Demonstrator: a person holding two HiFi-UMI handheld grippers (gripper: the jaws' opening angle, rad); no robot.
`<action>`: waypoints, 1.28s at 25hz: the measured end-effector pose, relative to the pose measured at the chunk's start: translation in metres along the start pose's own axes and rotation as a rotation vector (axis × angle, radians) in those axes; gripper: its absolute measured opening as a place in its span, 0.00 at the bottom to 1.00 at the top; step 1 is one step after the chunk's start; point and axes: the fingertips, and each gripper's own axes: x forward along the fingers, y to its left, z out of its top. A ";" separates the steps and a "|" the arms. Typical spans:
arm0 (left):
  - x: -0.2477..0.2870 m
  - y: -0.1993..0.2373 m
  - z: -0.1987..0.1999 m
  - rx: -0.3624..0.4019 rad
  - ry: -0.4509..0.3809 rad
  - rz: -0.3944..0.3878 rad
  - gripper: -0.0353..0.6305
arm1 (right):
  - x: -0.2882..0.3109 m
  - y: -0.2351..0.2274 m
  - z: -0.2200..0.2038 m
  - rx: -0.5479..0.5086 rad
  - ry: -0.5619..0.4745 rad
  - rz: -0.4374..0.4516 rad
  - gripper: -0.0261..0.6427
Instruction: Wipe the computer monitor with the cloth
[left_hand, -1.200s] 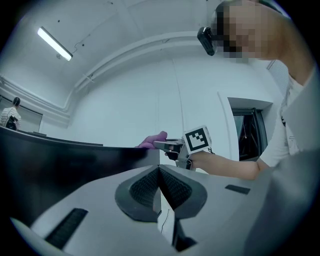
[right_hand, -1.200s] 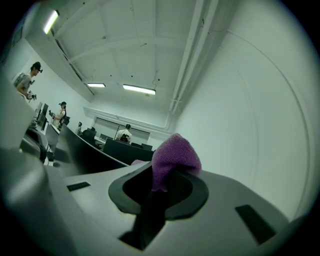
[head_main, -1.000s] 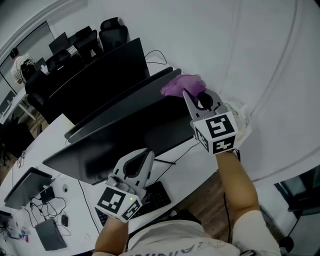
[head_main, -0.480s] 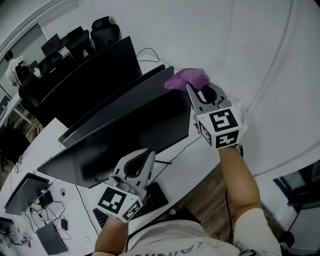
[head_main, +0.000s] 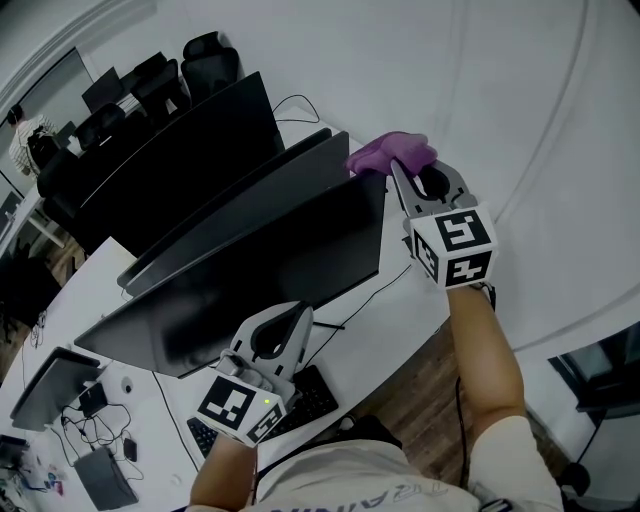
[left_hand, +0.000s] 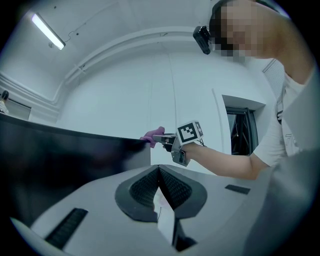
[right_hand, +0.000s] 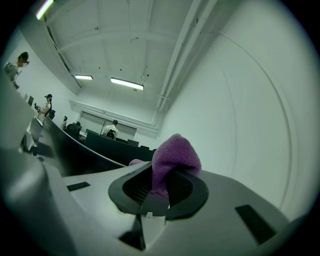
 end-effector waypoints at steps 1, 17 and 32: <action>0.000 0.000 0.000 0.001 0.000 -0.001 0.06 | 0.000 -0.001 -0.001 0.003 0.002 0.000 0.13; -0.001 -0.002 -0.011 -0.016 0.014 -0.009 0.06 | -0.002 0.006 -0.048 0.054 0.079 0.023 0.13; -0.001 -0.002 -0.032 -0.057 0.040 -0.008 0.06 | -0.011 0.023 -0.110 0.103 0.161 0.053 0.13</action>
